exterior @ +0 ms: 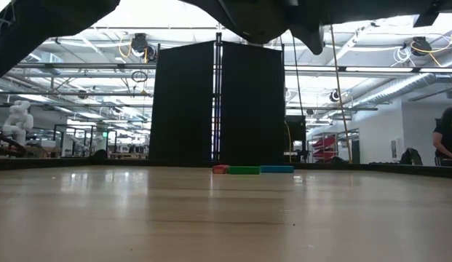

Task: Sort blocks by size
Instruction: Put the pink rectangular block into the orange bin, then put the blue rectangular block into the orange bin

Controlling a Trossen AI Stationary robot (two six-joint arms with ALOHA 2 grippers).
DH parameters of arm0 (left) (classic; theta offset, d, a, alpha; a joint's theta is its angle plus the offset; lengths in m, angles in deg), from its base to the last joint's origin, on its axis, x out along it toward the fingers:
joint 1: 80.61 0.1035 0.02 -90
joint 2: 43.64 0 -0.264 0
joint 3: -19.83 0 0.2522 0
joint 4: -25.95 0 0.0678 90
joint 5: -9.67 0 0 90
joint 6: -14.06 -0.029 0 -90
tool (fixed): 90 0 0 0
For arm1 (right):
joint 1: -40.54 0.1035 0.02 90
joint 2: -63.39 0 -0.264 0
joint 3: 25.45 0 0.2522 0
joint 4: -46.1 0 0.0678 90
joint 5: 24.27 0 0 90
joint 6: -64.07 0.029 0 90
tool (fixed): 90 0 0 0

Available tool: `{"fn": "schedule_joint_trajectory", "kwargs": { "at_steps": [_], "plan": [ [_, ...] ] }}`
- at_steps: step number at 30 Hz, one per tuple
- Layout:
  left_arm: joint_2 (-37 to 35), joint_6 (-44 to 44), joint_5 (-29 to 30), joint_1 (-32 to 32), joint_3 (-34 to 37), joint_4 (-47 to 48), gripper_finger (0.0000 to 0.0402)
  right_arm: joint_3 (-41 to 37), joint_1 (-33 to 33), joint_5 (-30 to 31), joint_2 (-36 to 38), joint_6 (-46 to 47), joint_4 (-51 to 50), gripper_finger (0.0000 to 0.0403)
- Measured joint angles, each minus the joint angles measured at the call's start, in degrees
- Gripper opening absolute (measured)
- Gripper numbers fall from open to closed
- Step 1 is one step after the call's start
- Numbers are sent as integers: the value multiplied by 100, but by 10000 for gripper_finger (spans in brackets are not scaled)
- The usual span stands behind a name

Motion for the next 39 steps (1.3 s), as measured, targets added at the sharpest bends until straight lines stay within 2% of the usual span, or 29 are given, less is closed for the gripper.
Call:
{"fn": "schedule_joint_trajectory", "kwargs": {
  "at_steps": [9, 16, 21, 23, 25, 27, 29, 33, 37, 39],
  "plan": [
    [0, -77, 2, 0, 0, -305, 85, -60, 0, -25, 0, 62, 59, 224],
    [0, -310, 22, 0, 0, -560, 205, -60, 0, -25, 0, 14, 82, 224],
    [0, -293, 58, 8, 0, -508, 222, -60, 0, -25, 0, 12, 84, 224],
    [-39, -175, 543, 32, 1, -289, 222, -62, 0, -25, -1, 12, 84, 224],
    [-177, -31, 1337, 145, 9, 299, 219, -62, 0, -25, -1, 12, 87, 224],
    [-523, 8, 2223, 382, 9, 1323, 217, -62, 0, -25, 0, 25, 89, 224],
    [-1016, 96, 2801, 687, 9, 2427, 216, -64, 0, -24, 0, 27, 88, 224],
    [-1740, 147, 2772, 1437, -41, 4009, 216, -64, 0, -23, -2, 29, 88, 224],
    [-1667, 29, 2323, 2162, 35, 5467, 216, -64, 0, -23, 0, 29, 96, 224],
    [-1639, -163, 1909, 2481, 239, 5718, 216, -64, 0, -23, 0, 27, 104, 224]
  ]
}}
